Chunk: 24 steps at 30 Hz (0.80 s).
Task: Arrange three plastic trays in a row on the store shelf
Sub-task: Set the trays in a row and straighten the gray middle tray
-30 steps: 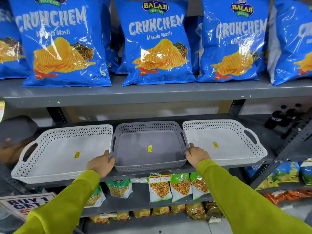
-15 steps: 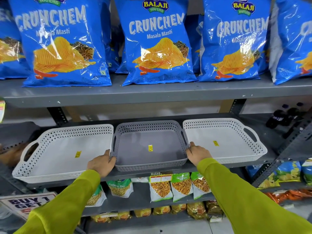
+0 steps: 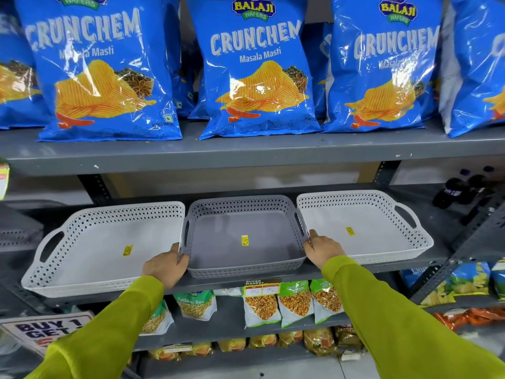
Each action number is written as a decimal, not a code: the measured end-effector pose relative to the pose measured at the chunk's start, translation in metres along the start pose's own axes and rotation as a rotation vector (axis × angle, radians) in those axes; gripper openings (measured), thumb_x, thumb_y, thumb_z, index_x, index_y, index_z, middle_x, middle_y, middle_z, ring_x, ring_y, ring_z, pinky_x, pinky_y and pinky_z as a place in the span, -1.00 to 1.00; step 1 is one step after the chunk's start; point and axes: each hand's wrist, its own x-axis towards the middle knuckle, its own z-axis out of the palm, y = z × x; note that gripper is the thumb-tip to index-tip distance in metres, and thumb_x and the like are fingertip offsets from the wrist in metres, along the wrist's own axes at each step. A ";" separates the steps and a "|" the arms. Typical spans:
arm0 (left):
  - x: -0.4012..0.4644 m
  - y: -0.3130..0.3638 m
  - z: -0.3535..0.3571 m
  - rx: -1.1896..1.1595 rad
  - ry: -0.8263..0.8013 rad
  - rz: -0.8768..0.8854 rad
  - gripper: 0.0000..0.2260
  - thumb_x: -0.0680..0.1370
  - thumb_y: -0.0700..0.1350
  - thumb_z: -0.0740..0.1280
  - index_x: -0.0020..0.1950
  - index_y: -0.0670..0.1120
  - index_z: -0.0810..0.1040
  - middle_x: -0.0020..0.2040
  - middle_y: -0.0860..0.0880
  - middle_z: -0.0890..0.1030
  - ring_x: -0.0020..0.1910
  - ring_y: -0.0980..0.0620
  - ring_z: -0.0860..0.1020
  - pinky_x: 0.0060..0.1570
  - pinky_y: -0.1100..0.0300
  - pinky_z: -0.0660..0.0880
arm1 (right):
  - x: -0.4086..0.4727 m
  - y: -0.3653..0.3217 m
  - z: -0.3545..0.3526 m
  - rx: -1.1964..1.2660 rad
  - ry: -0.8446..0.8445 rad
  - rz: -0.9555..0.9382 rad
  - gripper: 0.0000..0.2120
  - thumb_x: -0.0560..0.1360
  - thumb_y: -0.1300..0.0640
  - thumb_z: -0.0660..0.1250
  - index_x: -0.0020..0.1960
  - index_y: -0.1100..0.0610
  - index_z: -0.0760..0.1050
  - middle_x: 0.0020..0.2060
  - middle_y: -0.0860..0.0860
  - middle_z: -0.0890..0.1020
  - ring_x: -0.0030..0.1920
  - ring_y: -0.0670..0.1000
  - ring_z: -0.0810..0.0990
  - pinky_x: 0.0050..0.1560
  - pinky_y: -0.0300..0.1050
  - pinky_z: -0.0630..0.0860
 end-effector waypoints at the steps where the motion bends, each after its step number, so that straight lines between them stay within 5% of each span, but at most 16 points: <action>1: 0.001 0.000 0.000 0.002 0.002 -0.001 -0.57 0.62 0.10 0.00 0.43 -0.06 0.24 0.12 -0.18 0.65 0.07 -0.18 0.59 -0.01 0.07 0.46 | 0.000 0.000 0.000 0.002 0.000 0.005 -0.65 0.58 -0.01 0.05 0.22 0.20 0.34 0.06 0.25 0.63 0.06 0.27 0.59 -0.15 0.01 0.36; 15: 0.003 0.001 0.000 -0.004 0.002 -0.003 -0.56 0.61 0.09 0.00 0.43 -0.07 0.24 0.16 -0.19 0.63 0.10 -0.20 0.59 0.06 0.03 0.48 | -0.003 -0.007 0.001 0.010 -0.006 0.068 -0.64 0.59 -0.03 0.03 0.25 0.19 0.32 0.10 0.24 0.62 0.09 0.25 0.59 -0.01 0.02 0.47; 24: 0.001 0.001 0.000 -0.017 0.014 -0.005 -0.59 0.61 0.08 0.01 0.39 -0.07 0.28 0.14 -0.19 0.64 0.09 -0.21 0.59 0.03 0.03 0.47 | -0.004 -0.006 0.003 0.007 0.014 0.058 -0.65 0.59 -0.02 0.04 0.24 0.19 0.32 0.07 0.23 0.64 0.07 0.26 0.60 -0.11 0.02 0.42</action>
